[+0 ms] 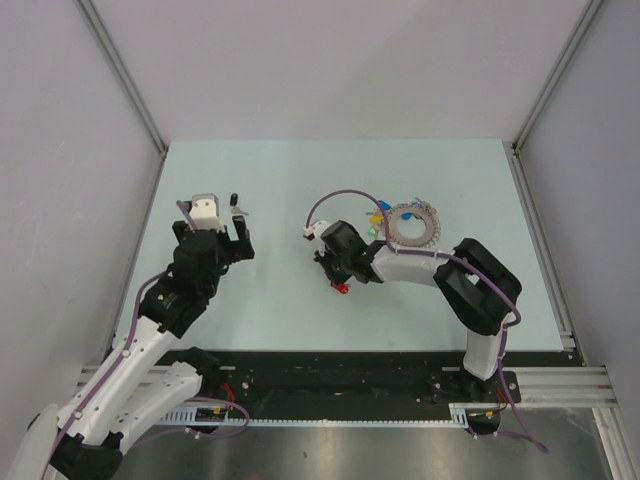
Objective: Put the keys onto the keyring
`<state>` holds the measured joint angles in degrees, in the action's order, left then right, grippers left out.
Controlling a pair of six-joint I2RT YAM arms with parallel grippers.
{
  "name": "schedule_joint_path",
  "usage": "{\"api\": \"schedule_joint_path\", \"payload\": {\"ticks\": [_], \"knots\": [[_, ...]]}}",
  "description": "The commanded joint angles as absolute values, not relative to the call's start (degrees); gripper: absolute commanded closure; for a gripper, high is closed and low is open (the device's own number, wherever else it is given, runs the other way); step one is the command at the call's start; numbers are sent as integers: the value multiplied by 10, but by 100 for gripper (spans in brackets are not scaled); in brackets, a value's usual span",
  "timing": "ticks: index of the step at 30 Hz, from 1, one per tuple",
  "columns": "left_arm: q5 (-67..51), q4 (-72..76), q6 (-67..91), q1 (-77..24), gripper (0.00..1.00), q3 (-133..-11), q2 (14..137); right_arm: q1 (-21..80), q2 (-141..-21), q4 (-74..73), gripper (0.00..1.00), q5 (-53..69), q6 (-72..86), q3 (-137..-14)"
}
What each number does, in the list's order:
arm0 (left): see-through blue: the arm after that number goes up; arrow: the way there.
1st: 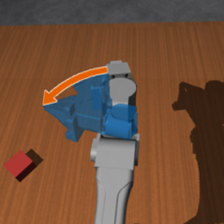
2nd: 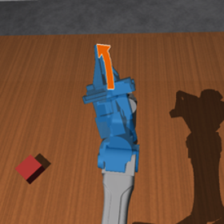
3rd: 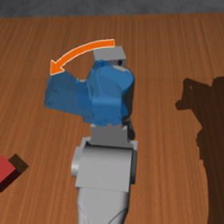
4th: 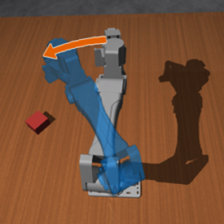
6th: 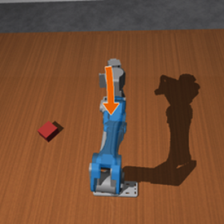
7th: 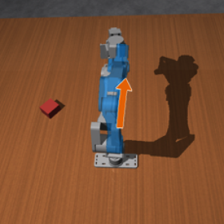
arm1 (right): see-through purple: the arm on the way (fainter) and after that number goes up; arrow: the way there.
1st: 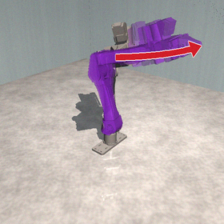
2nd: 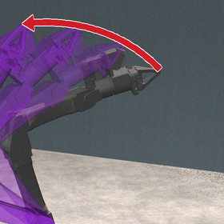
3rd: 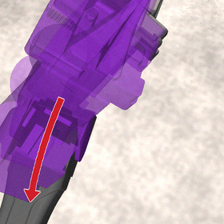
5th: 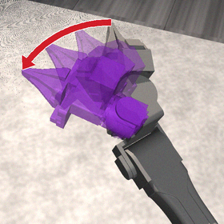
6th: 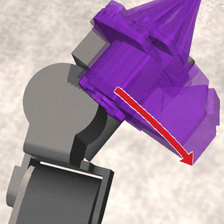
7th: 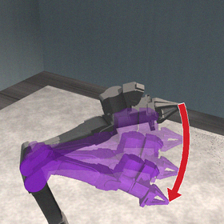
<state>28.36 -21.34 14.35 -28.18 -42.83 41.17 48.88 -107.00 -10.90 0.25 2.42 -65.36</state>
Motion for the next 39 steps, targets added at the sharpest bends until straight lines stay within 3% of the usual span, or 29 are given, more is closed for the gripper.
{"api": "schedule_joint_path", "payload": {"ticks": [1,12,16,17,20,24,31,39], "knots": [[294,-198,116,-276,2,-423,401,494,-1038,44,100,43,-24,-600],[306,-191,120,-275,1,-418,390,494,-1023,110,99,76,-32,-542],[303,-190,120,-274,0,-418,388,493,-995,91,74,69,-23,-542],[303,-191,120,-275,0,-418,388,491,-988,84,62,68,-19,-542],[302,-192,119,-274,0,-418,384,480,-959,59,47,61,-3,-544],[302,-193,118,-274,0,-418,374,451,-912,10,38,23,47,-545],[295,-192,117,-274,0,-417,352,336,-874,-147,38,-90,182,-545],[285,-192,116,-274,0,-413,337,244,-903,-167,43,-83,212,-549]]}}
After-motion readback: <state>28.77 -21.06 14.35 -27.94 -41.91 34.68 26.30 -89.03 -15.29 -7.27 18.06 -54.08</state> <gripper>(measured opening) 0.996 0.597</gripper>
